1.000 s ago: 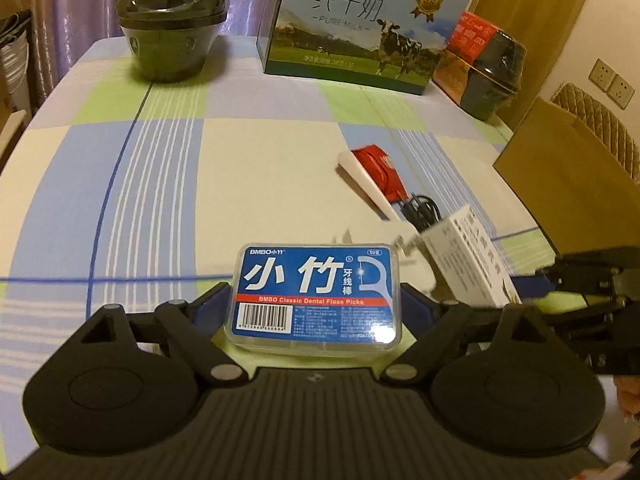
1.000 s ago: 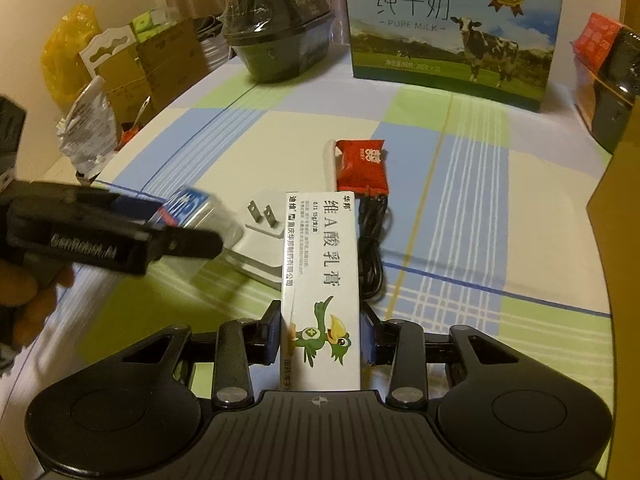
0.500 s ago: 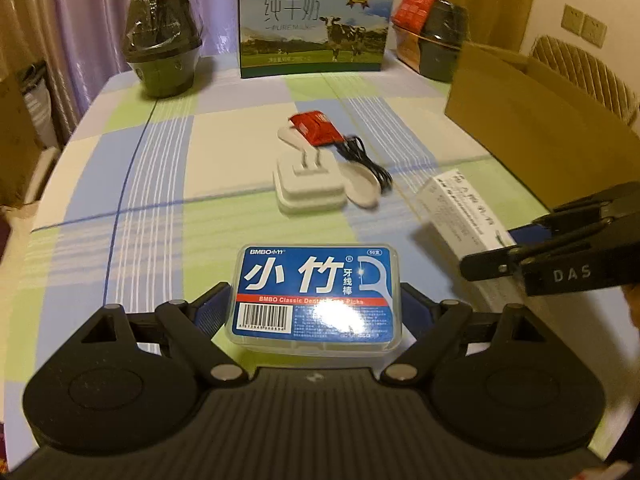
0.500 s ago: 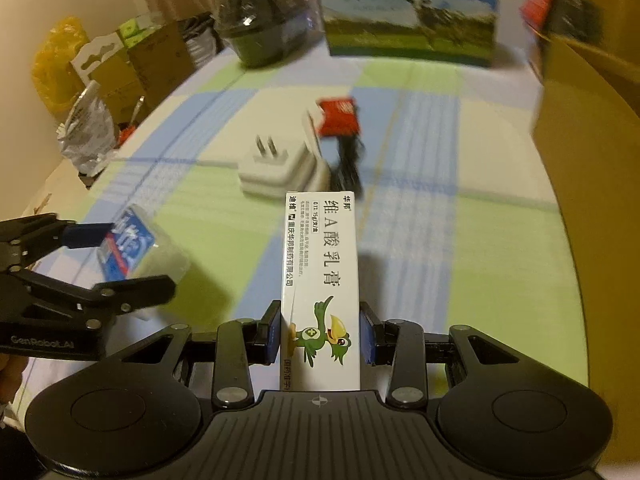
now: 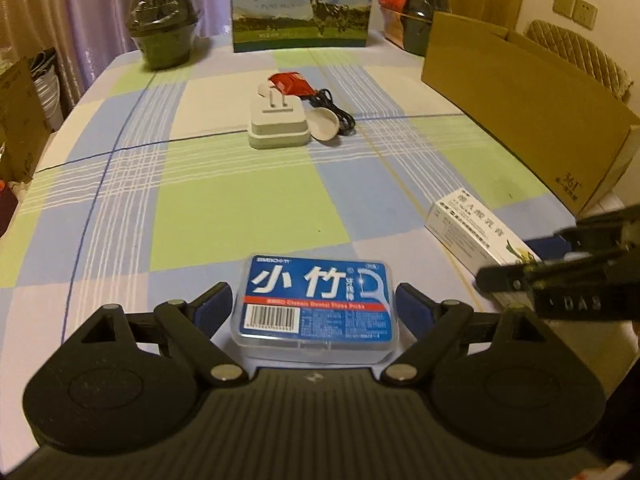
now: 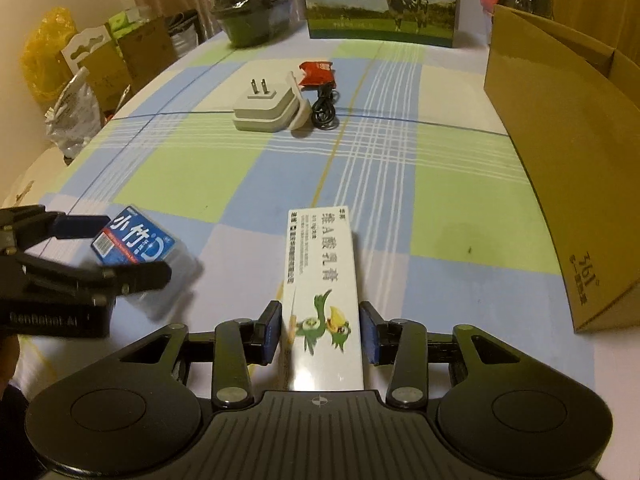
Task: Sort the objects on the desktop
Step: 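Lift and carry both held boxes toward the cardboard box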
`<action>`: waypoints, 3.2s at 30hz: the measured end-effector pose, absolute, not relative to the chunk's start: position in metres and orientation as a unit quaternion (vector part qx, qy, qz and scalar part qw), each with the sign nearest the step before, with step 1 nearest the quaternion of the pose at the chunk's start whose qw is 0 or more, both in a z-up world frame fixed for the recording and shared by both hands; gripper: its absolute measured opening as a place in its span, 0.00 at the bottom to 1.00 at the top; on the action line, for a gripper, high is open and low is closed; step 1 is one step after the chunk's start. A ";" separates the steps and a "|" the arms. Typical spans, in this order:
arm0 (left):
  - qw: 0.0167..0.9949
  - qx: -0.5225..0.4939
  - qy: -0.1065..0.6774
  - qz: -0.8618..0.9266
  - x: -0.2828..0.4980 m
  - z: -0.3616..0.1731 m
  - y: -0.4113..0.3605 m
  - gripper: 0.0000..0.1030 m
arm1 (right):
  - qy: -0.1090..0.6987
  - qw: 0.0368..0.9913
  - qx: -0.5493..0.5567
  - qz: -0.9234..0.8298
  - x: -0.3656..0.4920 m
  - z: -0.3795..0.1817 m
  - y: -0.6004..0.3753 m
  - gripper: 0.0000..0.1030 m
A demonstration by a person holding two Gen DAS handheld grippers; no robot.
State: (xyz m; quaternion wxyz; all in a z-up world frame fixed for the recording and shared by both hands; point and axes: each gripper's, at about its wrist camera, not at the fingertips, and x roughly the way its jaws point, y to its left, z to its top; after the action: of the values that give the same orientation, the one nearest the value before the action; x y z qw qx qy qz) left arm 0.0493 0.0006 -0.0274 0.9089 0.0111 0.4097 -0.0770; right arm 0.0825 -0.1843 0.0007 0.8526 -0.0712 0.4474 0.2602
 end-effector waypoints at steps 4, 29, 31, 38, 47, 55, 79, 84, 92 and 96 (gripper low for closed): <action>0.913 0.007 0.401 -0.078 0.049 -0.027 0.001 0.89 | 0.440 0.860 -0.073 0.246 0.073 -0.001 -0.188 0.46; 0.908 0.036 0.409 -0.089 0.049 -0.033 -0.009 0.80 | 0.406 0.873 -0.101 0.249 0.070 -0.007 -0.177 0.34; 0.909 0.031 0.406 -0.090 0.047 -0.031 -0.008 0.80 | 0.404 0.874 -0.096 0.252 0.070 -0.005 -0.177 0.34; 0.912 0.028 0.399 -0.088 0.045 -0.025 -0.008 0.80 | 0.382 0.883 -0.090 0.256 0.064 0.005 -0.176 0.34; 0.916 0.038 0.387 -0.103 0.041 -0.012 -0.020 0.80 | 0.366 0.897 -0.074 0.237 0.065 0.021 -0.188 0.34; 0.919 0.038 0.377 -0.104 0.032 0.009 -0.038 0.80 | 0.349 0.907 -0.052 0.229 0.057 0.039 -0.204 0.34; 0.926 0.041 0.359 -0.106 0.013 0.050 -0.070 0.80 | 0.336 0.917 0.005 0.215 0.029 0.063 -0.251 0.34; 0.929 0.037 0.352 -0.106 0.013 0.062 -0.075 0.80 | 0.328 0.921 0.010 0.212 0.030 0.076 -0.255 0.34; 0.936 0.038 0.333 -0.112 0.013 0.087 -0.085 0.80 | 0.296 0.931 0.016 0.214 0.033 0.113 -0.267 0.34; 0.938 0.041 0.322 -0.119 0.016 0.100 -0.093 0.80 | 0.281 0.937 0.012 0.207 0.039 0.131 -0.279 0.34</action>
State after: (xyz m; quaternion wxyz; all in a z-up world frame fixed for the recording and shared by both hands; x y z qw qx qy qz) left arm 0.0163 -0.0926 0.1001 0.9382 0.0406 0.3225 -0.1188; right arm 0.0386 -0.2791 0.1313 0.9372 0.0123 0.2806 0.2067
